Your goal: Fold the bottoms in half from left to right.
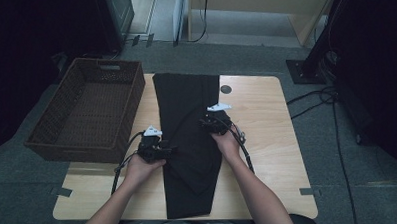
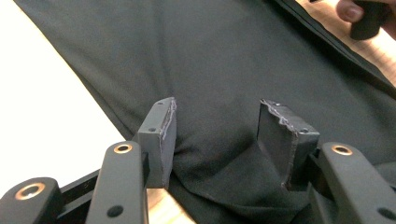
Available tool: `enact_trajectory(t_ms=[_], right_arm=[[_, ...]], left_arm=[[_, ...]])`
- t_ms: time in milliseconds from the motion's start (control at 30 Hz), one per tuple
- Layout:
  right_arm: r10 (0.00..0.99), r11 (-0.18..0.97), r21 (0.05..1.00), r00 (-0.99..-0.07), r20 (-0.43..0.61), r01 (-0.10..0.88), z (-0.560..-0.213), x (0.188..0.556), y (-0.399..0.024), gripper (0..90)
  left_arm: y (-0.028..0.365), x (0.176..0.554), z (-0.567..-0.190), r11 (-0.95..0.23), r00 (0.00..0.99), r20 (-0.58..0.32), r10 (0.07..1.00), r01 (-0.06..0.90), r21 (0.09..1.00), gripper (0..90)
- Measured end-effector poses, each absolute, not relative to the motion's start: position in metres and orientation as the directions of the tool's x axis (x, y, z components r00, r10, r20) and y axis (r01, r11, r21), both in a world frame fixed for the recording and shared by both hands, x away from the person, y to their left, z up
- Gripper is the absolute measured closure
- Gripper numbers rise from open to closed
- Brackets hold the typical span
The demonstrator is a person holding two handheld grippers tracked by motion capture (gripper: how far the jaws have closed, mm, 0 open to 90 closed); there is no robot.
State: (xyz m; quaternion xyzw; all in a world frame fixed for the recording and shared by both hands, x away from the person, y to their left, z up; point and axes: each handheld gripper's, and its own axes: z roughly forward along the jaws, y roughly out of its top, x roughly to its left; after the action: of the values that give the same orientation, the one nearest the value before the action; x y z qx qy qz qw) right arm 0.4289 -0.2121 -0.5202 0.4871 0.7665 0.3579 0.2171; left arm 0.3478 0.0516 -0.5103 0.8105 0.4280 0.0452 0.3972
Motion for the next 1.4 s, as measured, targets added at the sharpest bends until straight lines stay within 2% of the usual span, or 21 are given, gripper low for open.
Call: enact_trajectory(t_ms=[67,200,367,400,600,867,1400], right_arm=[[0.902,0.261,0.766,-0.431,0.023,0.588,-0.522,0.432,-0.212,41.1],[0.908,0.238,0.769,-0.416,0.040,0.594,-0.521,0.434,-0.212,54.6],[0.900,0.225,0.770,-0.431,0.071,0.598,-0.521,0.431,-0.212,85.3],[0.899,0.216,0.768,-0.429,0.084,0.602,-0.521,0.431,-0.213,87.9],[0.884,0.180,0.755,-0.441,0.158,0.631,-0.521,0.416,-0.226,89.5],[0.836,0.215,0.724,-0.507,0.210,0.655,-0.518,0.364,-0.245,89.5],[0.803,0.217,0.694,-0.530,0.273,0.686,-0.517,0.305,-0.261,89.5]], left_arm=[[0.051,0.347,-0.511,-0.320,0.631,-0.260,0.731,0.654,0.686,47.2],[0.051,0.346,-0.510,-0.321,0.630,-0.263,0.731,0.657,0.682,47.1],[0.053,0.351,-0.506,-0.298,0.613,-0.311,0.726,0.688,0.661,47.0],[0.053,0.352,-0.504,-0.299,0.616,-0.311,0.724,0.686,0.663,46.8],[0.055,0.360,-0.493,-0.303,0.628,-0.298,0.719,0.670,0.678,46.1],[0.042,0.381,-0.481,-0.322,0.636,-0.267,0.724,0.653,0.685,44.5],[0.021,0.443,-0.503,-0.325,0.604,-0.201,0.771,0.645,0.691,40.7]])
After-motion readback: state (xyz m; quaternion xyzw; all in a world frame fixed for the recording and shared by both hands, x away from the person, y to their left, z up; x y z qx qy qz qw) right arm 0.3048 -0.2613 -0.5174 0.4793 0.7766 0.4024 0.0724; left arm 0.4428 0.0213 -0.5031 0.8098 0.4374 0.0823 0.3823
